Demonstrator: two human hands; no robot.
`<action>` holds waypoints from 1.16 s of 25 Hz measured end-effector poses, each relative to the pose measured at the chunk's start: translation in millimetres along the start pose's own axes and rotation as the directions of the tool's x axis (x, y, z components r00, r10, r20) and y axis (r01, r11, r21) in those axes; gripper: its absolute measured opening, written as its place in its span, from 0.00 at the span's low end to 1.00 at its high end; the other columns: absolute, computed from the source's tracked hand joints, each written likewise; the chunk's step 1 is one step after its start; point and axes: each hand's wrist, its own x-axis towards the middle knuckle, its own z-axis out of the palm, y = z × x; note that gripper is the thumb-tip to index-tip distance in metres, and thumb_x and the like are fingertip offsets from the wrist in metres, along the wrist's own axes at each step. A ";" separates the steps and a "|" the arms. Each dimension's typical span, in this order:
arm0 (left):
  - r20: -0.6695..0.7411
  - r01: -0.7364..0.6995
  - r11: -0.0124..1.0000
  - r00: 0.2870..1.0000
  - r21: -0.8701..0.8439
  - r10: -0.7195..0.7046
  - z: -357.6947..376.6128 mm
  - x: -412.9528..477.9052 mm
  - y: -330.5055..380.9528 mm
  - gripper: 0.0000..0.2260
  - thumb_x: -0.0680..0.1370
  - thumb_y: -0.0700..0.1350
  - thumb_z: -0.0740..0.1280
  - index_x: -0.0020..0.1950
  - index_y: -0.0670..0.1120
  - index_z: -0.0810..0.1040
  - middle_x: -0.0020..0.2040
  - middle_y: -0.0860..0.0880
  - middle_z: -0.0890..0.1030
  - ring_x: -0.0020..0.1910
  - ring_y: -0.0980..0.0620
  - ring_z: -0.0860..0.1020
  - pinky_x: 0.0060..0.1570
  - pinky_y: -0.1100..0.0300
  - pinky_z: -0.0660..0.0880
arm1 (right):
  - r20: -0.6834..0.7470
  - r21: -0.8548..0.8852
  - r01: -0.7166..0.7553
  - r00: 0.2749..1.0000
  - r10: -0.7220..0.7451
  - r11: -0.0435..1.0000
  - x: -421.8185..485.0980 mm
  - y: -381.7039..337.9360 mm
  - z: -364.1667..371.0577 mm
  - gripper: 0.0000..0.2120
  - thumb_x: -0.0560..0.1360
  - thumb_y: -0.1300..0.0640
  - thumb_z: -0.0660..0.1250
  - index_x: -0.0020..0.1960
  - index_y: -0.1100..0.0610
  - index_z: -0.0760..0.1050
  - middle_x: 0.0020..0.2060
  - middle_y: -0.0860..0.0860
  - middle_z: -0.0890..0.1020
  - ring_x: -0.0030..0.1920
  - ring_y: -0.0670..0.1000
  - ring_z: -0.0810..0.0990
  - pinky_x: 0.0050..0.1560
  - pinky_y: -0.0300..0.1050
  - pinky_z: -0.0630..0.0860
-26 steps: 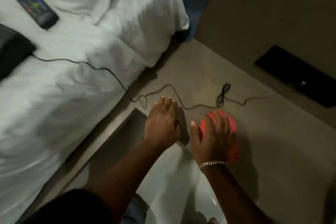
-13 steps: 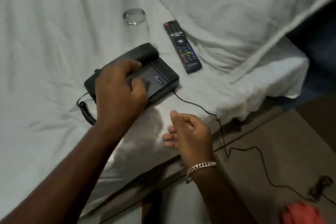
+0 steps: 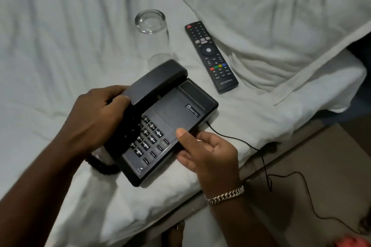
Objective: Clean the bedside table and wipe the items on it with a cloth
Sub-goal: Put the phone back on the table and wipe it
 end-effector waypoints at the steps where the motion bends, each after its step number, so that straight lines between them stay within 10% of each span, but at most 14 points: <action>1: -0.020 -0.015 1.000 1.000 -0.008 0.014 5.1 -8.2 5.0 0.14 0.72 0.49 0.55 0.41 0.58 0.81 0.37 0.57 0.84 0.39 0.62 0.78 0.36 0.61 0.71 | 0.001 -0.003 0.005 1.000 -0.005 1.000 -3.8 -1.8 -9.7 0.15 0.61 0.56 0.80 0.41 0.53 0.76 0.31 0.54 0.86 0.37 0.53 0.86 0.34 0.44 0.82; 5: -0.055 -0.200 0.979 0.978 0.036 0.202 40.6 -54.6 47.6 0.14 0.72 0.43 0.55 0.42 0.48 0.81 0.35 0.32 0.79 0.39 0.44 0.73 0.39 0.59 0.69 | 0.010 0.039 0.032 0.999 -0.032 0.999 -28.5 -12.8 -75.4 0.17 0.55 0.51 0.78 0.40 0.53 0.77 0.32 0.50 0.86 0.36 0.50 0.86 0.33 0.42 0.81; 9: 0.032 -0.282 0.959 0.959 -0.026 0.282 92.6 -88.1 99.1 0.19 0.72 0.51 0.53 0.48 0.75 0.76 0.40 0.52 0.81 0.41 0.53 0.77 0.42 0.48 0.75 | -0.091 0.106 0.002 0.996 0.008 0.994 -37.1 -19.2 -167.2 0.28 0.49 0.49 0.79 0.46 0.52 0.76 0.31 0.51 0.84 0.35 0.48 0.85 0.33 0.42 0.81; 13: 0.108 -0.368 0.916 0.916 -0.159 0.386 173.2 -103.0 142.2 0.21 0.71 0.50 0.53 0.55 0.60 0.81 0.42 0.58 0.82 0.44 0.54 0.79 0.45 0.51 0.74 | -0.117 0.122 -0.055 0.991 0.070 0.991 -31.0 -27.0 -274.9 0.35 0.42 0.53 0.86 0.45 0.61 0.78 0.28 0.49 0.79 0.31 0.48 0.80 0.28 0.43 0.79; 21: 0.176 -0.480 0.860 0.844 -0.175 0.507 395.6 -91.6 168.4 0.19 0.77 0.49 0.55 0.55 0.45 0.83 0.45 0.45 0.85 0.45 0.45 0.82 0.47 0.53 0.76 | -0.299 0.218 -0.033 0.949 0.099 0.975 42.7 21.7 -420.5 0.09 0.69 0.63 0.73 0.48 0.61 0.77 0.41 0.60 0.83 0.31 0.48 0.82 0.29 0.36 0.79; 29: 0.252 -0.578 0.815 0.786 -0.019 0.564 493.4 -62.0 168.8 0.18 0.77 0.50 0.52 0.44 0.43 0.79 0.40 0.39 0.82 0.42 0.38 0.79 0.48 0.46 0.75 | -0.362 0.137 -0.052 0.927 0.099 0.989 113.6 44.1 -479.5 0.30 0.69 0.58 0.74 0.66 0.69 0.69 0.55 0.65 0.80 0.50 0.59 0.83 0.35 0.39 0.82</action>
